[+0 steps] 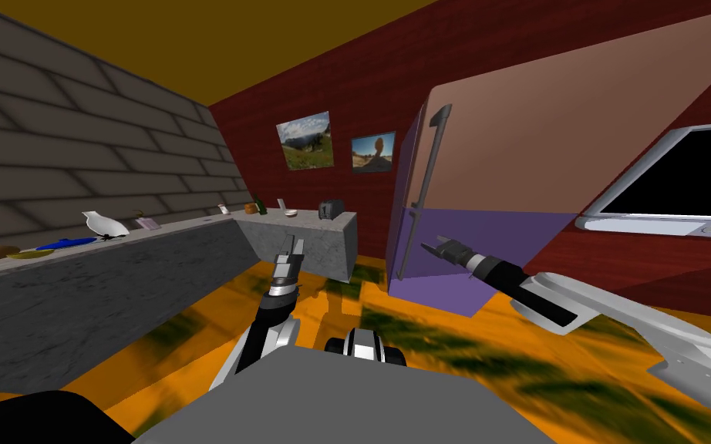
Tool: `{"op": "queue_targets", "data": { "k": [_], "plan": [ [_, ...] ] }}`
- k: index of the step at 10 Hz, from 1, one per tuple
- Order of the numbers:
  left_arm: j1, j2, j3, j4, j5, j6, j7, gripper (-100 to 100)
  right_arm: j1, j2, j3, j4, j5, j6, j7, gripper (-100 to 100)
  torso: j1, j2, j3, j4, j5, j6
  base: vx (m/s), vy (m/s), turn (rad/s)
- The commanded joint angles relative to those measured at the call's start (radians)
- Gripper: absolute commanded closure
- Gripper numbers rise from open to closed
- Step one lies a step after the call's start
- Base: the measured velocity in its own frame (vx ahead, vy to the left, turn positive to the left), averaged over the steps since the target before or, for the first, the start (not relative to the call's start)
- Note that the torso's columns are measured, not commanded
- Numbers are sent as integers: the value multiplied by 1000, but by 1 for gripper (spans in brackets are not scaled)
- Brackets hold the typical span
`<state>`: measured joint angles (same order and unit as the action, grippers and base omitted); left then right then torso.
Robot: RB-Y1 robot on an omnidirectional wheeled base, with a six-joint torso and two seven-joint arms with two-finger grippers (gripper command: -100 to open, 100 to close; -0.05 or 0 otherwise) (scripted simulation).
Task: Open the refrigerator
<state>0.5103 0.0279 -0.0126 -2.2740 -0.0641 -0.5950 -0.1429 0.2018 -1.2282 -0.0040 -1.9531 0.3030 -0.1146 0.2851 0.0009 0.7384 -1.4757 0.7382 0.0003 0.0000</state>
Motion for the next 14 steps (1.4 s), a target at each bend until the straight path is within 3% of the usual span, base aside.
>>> {"op": "queue_targets", "data": {
  "k": [1, 5, 6, 10, 11, 14],
  "plan": [
    [0, 0, 0, 0, 0, 0, 0, 0, -29, -69, 8, 37, 9, 33, 1, -100, -1, 0, 0, 0, 0, 0, 52, 60, 17],
    [0, 0, 0, 0, 0, 0, 0, 0, -80, -189, 22, 103, 24, 94, 4, -100, 0, 0, 0, 0, 0, 0, 59, 89, 18],
    [0, 0, 0, 0, 0, 0, 0, 0, -80, -197, 22, 103, 24, 94, 4, -100, 0, 0, 0, 0, 0, 0, 52, 60, 5],
    [0, 0, 0, 0, 0, 0, 0, 0, -138, -331, 39, 177, 38, 163, 6, -100, 1, -1, -1, 0, 0, 0, 66, 80, 23],
    [0, 0, 0, 0, 0, 0, 0, 0, -138, -331, 39, 177, 38, 163, 6, -100, 0, -1, -1, 0, 0, 0, 49, 63, 1],
    [0, 0, 0, 0, 0, 0, 0, 0, -169, -406, 48, 217, 46, 200, 7, -100, -2, 1, 0, 0, -1, 0, 42, 58, 15]
  ]
}}
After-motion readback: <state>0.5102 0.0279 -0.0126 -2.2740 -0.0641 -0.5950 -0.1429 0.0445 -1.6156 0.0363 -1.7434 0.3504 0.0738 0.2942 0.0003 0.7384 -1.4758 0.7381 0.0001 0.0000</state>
